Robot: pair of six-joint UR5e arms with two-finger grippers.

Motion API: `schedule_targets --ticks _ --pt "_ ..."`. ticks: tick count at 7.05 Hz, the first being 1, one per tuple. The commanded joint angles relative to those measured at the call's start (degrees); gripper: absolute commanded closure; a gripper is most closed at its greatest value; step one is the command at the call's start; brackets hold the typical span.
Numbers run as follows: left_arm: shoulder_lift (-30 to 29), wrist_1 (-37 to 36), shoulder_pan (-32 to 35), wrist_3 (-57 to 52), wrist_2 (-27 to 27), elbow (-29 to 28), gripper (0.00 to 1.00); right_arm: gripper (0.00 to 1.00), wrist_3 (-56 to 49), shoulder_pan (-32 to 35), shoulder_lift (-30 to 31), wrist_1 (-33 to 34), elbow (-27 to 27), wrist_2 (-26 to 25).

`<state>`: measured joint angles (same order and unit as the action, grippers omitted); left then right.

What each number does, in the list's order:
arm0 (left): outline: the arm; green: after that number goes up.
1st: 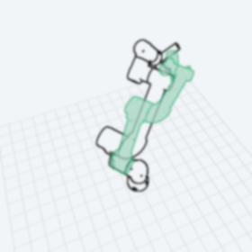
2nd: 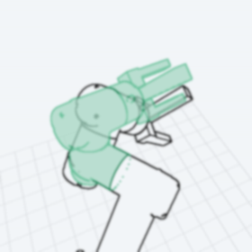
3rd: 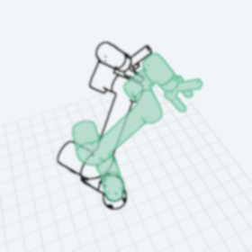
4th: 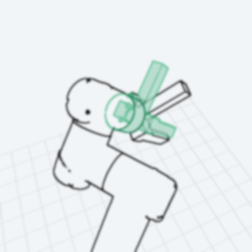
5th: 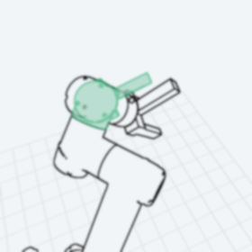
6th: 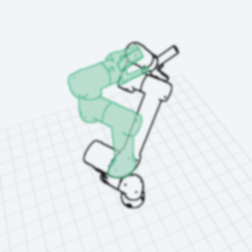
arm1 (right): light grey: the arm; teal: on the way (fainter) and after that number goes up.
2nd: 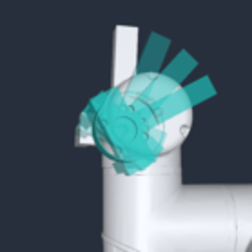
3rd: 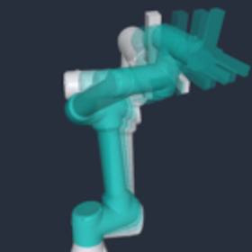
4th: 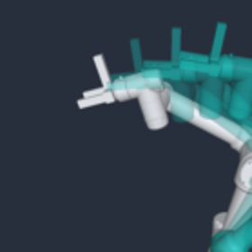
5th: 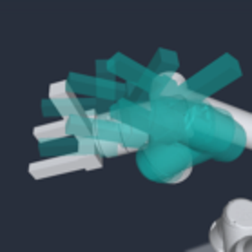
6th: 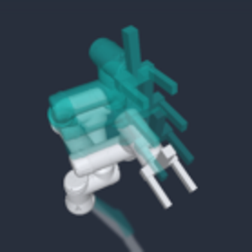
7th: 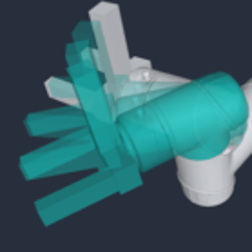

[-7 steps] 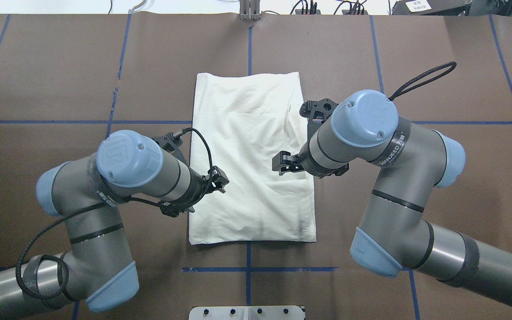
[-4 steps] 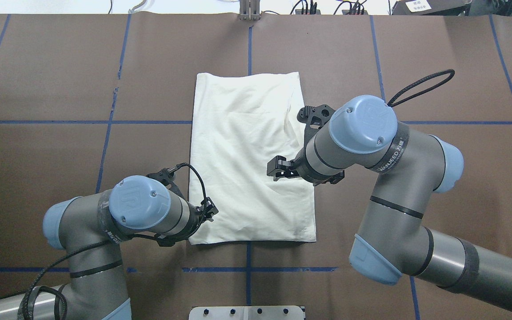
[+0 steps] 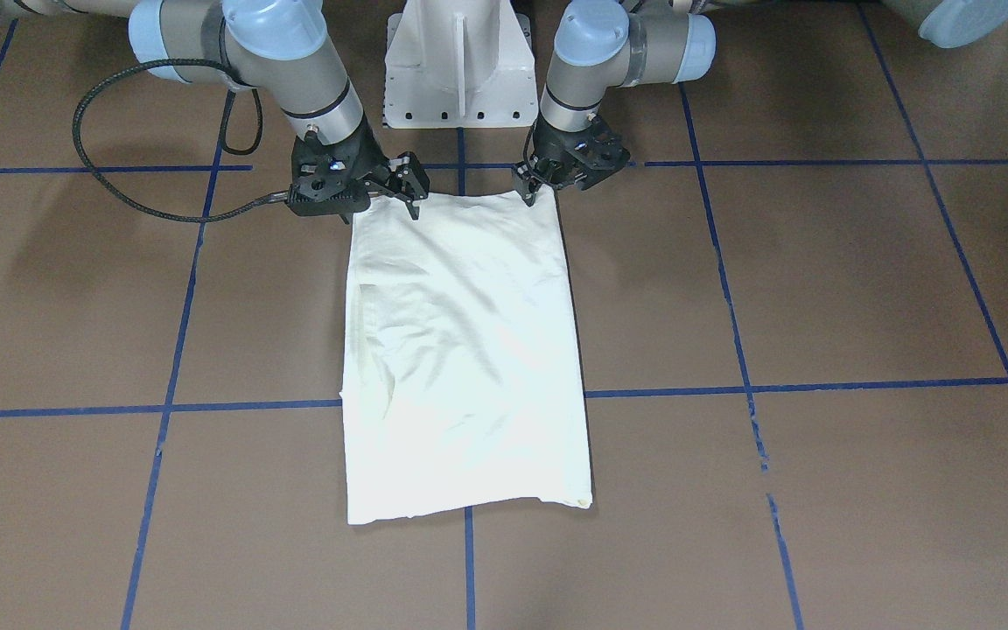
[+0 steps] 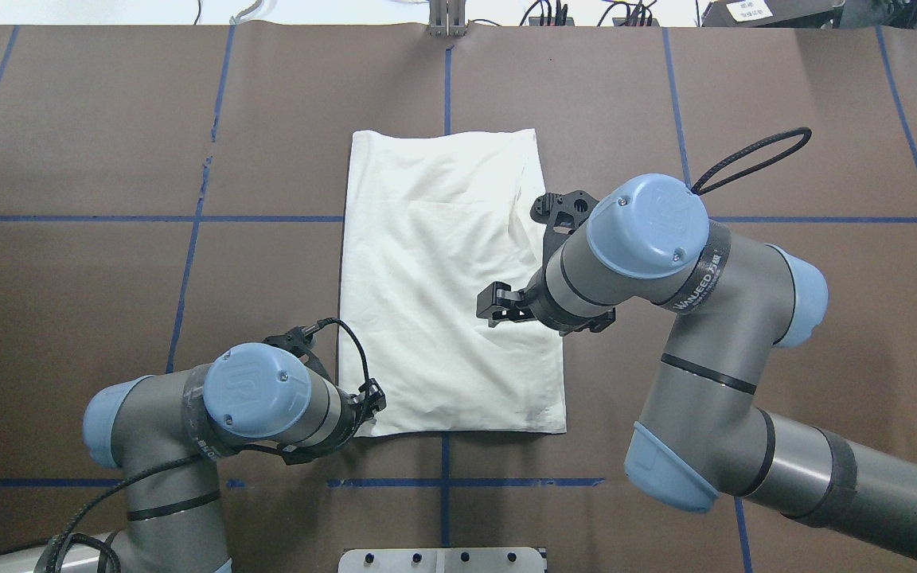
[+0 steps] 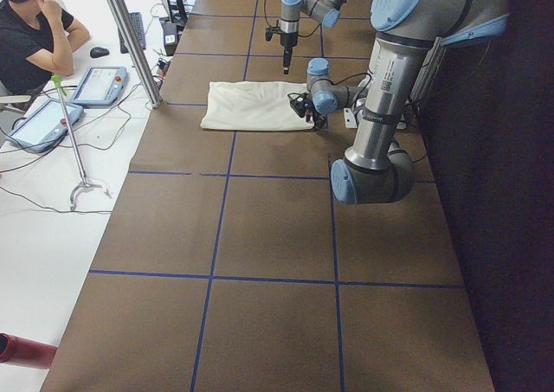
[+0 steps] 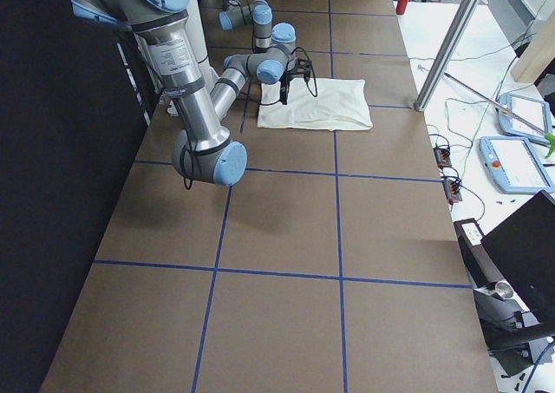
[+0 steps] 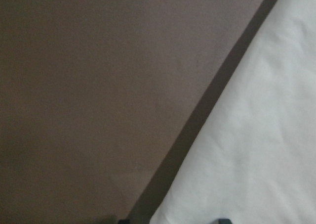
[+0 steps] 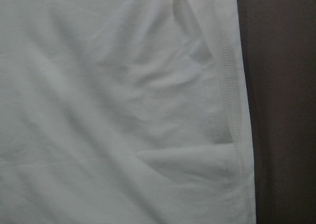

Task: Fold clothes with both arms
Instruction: 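Move both grippers to the shirt's edge nearest the robot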

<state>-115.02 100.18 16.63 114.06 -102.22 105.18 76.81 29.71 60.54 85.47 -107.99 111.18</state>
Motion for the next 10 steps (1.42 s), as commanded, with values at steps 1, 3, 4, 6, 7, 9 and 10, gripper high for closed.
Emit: schedule_targets --ticks 1,3,4,6,7,9,10 --pt "0.0 0.0 0.0 0.0 0.0 0.1 0.42 0.0 -0.1 0.0 0.0 0.1 0.1 0.1" --pt "0.0 -0.1 0.0 0.1 0.0 0.1 0.6 0.0 -0.1 0.0 0.0 0.1 0.1 0.1" --pt "0.0 -0.1 0.0 0.1 0.0 0.2 0.78 0.0 -0.1 0.0 0.0 0.1 0.0 0.1" --pt "0.0 -1.0 -0.3 0.0 1.1 0.4 1.0 0.0 0.0 0.0 0.0 0.1 0.0 0.1" --pt "0.0 -1.0 -0.5 -0.3 1.1 0.4 1.0 0.0 0.0 0.0 0.0 0.1 0.1 0.1" --pt "0.2 -6.2 -0.6 -2.5 1.0 5.8 1.0 0.0 4.5 -2.2 0.1 0.0 0.1 -0.5" --pt "0.1 -7.4 -0.6 -3.7 0.9 7.4 1.0 0.0 12.1 -4.4 0.2 0.0 0.1 -1.1"
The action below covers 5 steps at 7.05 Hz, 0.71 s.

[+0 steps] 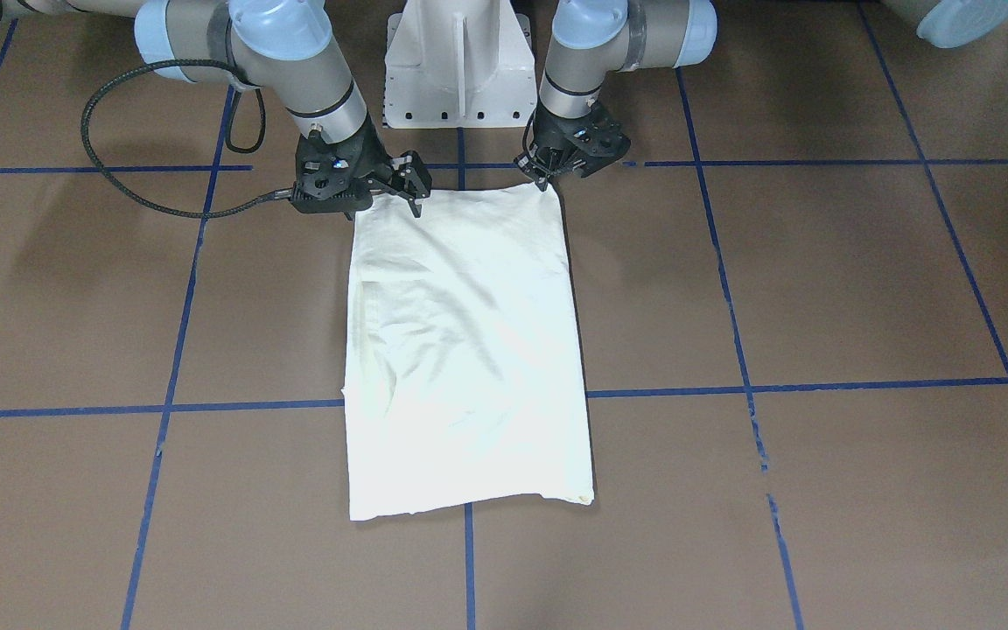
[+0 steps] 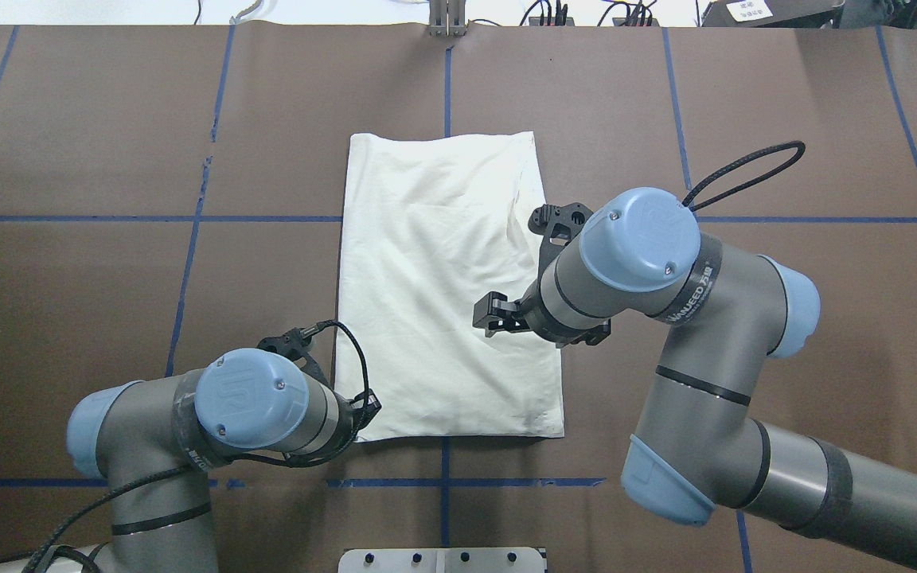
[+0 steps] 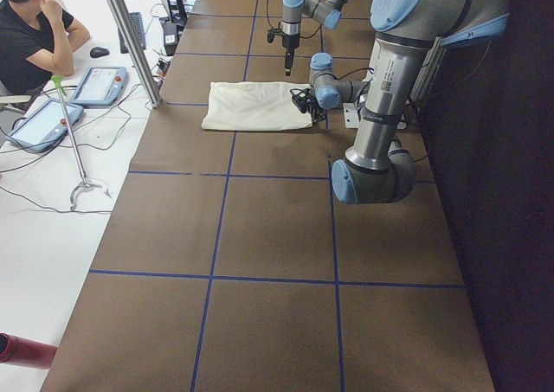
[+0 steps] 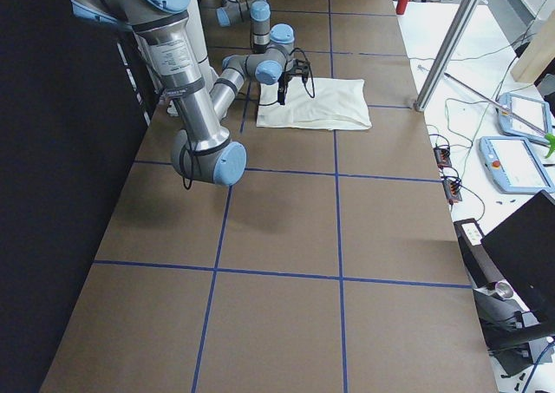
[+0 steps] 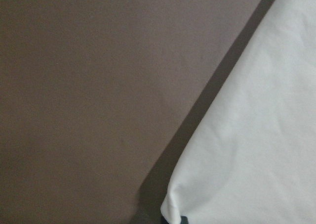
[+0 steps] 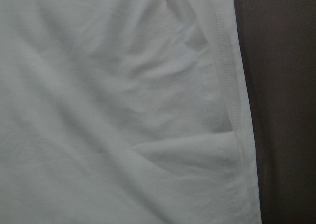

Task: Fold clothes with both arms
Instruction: 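Move both grippers to the shirt's edge nearest the robot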

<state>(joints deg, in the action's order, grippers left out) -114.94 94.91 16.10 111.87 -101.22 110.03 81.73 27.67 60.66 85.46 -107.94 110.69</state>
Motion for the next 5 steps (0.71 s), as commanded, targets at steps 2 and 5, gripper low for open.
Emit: schedule_targets --ticks 2,5 --pt "-0.1 -2.0 -0.8 -1.7 -0.3 2.5 1.0 0.0 24.3 -9.9 0.9 0.0 0.3 -8.7" --pt "-0.4 -1.7 -0.8 -1.7 -0.4 2.2 1.0 0.0 37.7 -16.9 3.1 0.8 0.3 -19.0"
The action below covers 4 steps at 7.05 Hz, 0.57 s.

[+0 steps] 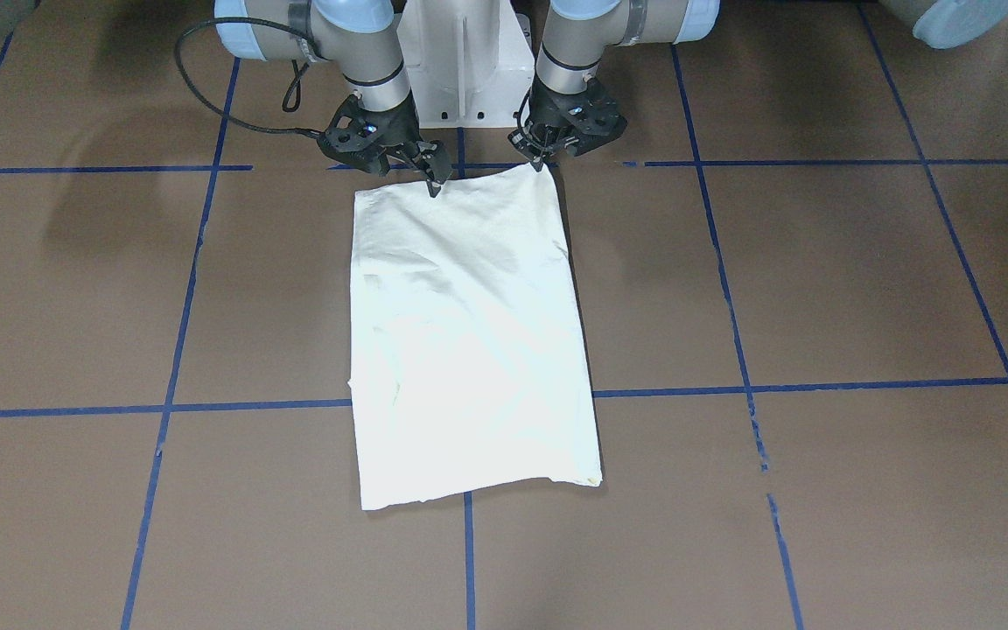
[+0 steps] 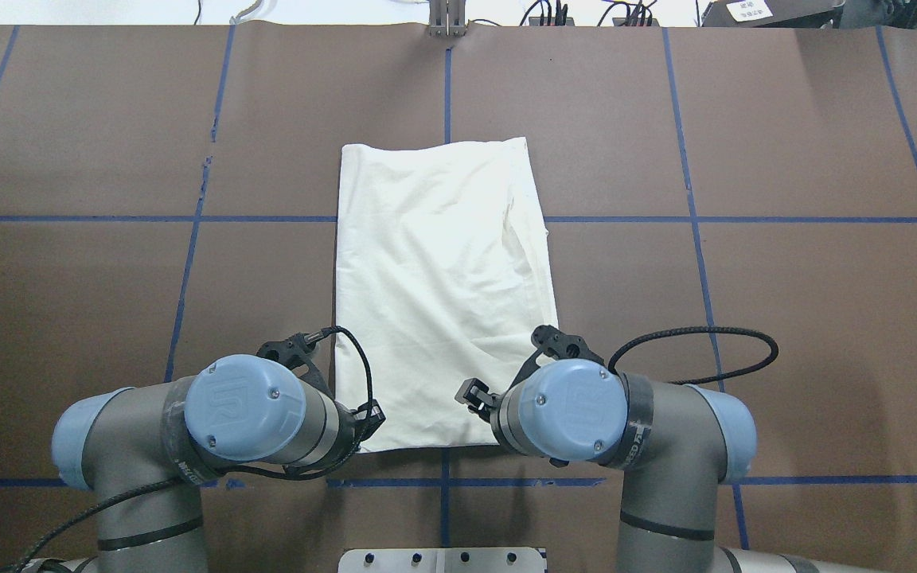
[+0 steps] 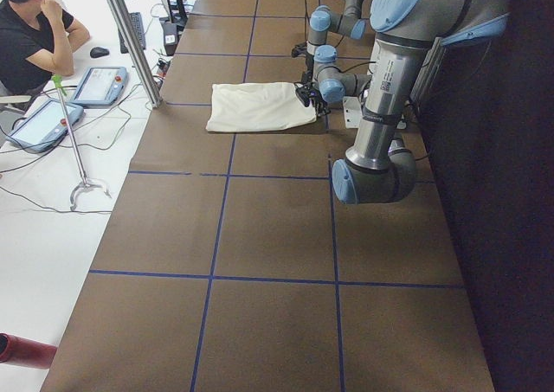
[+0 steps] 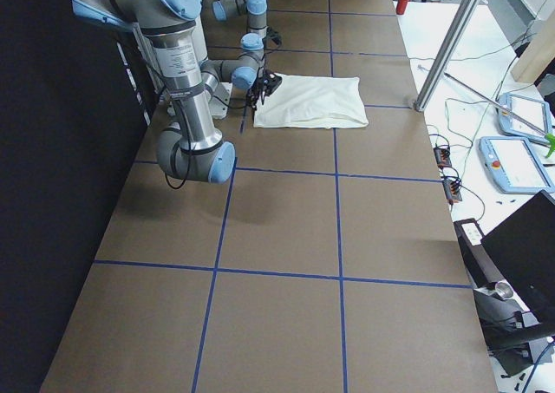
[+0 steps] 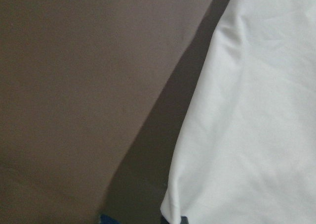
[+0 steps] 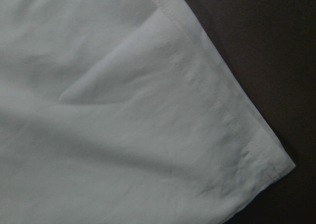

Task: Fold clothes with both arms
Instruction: 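Grasp the two corners nearest the robot with both grippers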

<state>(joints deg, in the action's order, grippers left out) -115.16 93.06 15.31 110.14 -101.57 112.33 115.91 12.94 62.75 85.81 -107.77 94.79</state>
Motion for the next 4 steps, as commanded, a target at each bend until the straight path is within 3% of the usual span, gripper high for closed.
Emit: schedule_targets --ticks 1,4 --pt "-0.3 0.1 -0.2 0.0 0.0 -0.3 1.0 0.0 4.0 -2.2 1.8 0.5 0.4 -3.6" --pt "-0.5 0.1 -0.5 0.0 0.0 -0.2 1.0 0.0 4.0 -0.8 2.0 0.5 1.1 -3.6"
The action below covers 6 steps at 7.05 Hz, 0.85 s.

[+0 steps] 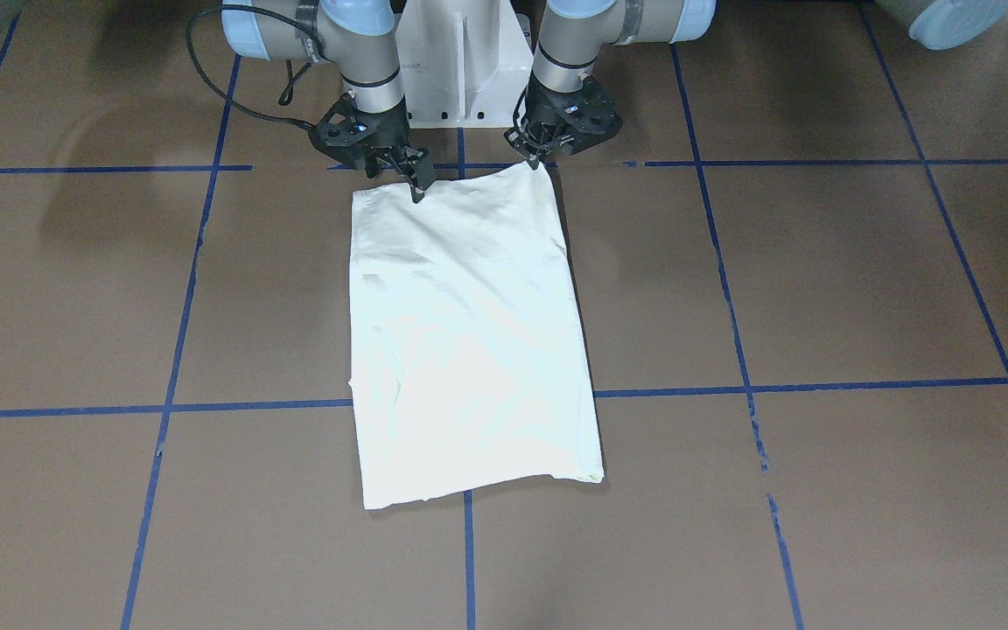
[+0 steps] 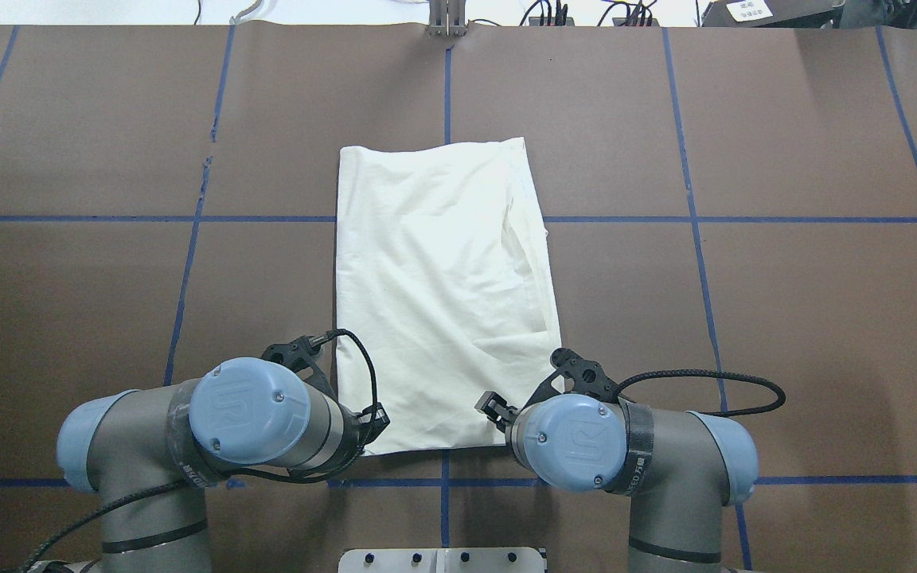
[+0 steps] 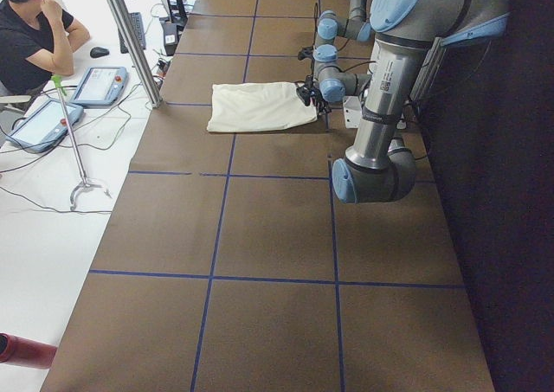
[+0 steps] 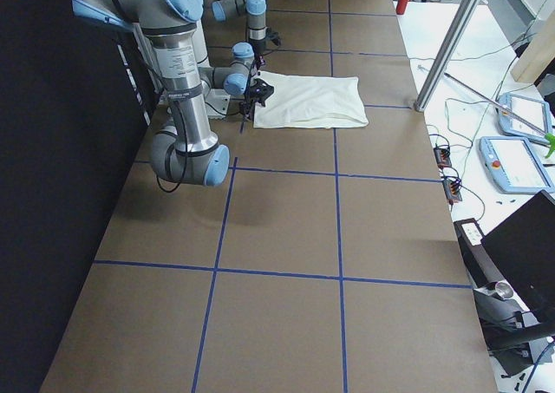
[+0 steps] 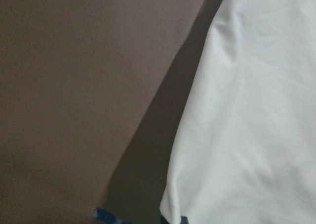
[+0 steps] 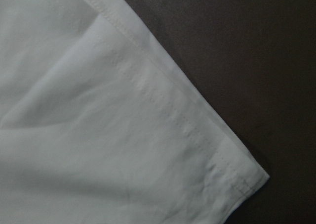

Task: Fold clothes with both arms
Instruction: 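Grasp the two corners nearest the robot with both grippers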

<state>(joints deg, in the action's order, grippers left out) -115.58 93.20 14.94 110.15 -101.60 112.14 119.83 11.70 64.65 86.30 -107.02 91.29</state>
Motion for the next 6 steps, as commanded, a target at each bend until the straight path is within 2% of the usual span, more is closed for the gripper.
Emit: schedule_targets --ticks 1,6 --pt "-0.1 0.0 -0.1 0.0 0.0 0.0 1.0 0.0 0.1 0.2 0.0 0.0 1.7 -0.1" --pt "0.2 0.0 -0.1 0.0 0.0 0.1 1.0 0.0 0.0 -0.4 -0.4 0.0 1.9 0.4"
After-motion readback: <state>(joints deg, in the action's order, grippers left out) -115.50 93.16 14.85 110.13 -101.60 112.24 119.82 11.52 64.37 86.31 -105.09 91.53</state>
